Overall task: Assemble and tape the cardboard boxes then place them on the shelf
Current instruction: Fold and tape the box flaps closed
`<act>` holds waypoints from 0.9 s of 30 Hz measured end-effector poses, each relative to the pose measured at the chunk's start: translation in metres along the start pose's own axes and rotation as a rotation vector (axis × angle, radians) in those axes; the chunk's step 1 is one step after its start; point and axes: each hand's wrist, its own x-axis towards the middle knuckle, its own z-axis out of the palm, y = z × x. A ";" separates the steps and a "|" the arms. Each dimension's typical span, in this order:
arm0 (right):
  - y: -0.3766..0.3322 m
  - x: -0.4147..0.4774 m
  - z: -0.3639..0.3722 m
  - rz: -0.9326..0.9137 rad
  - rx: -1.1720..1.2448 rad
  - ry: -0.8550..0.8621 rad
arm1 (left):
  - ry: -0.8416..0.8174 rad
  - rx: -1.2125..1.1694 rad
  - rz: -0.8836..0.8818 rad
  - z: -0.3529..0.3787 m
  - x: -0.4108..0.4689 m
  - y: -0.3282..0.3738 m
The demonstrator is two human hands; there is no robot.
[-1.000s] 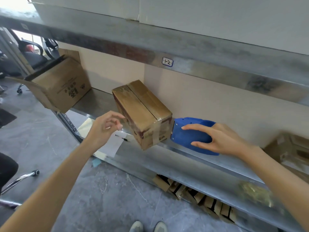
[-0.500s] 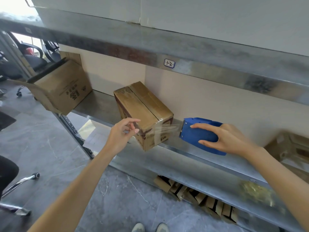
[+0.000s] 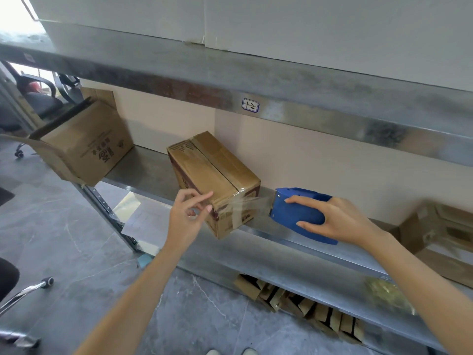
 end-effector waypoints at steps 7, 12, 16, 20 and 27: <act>-0.002 0.003 -0.002 0.006 -0.015 -0.009 | 0.053 0.090 0.106 0.009 -0.001 0.003; -0.001 0.002 -0.001 0.007 -0.004 -0.003 | 0.118 0.298 0.103 0.017 -0.006 0.005; -0.001 0.002 0.000 0.009 -0.002 -0.002 | 0.157 0.473 0.173 0.017 -0.003 -0.001; -0.002 0.002 0.002 0.012 -0.004 -0.003 | 0.112 0.415 0.146 0.014 0.006 -0.004; -0.001 0.002 0.004 0.027 -0.037 0.005 | 0.236 0.465 0.195 0.021 0.011 -0.006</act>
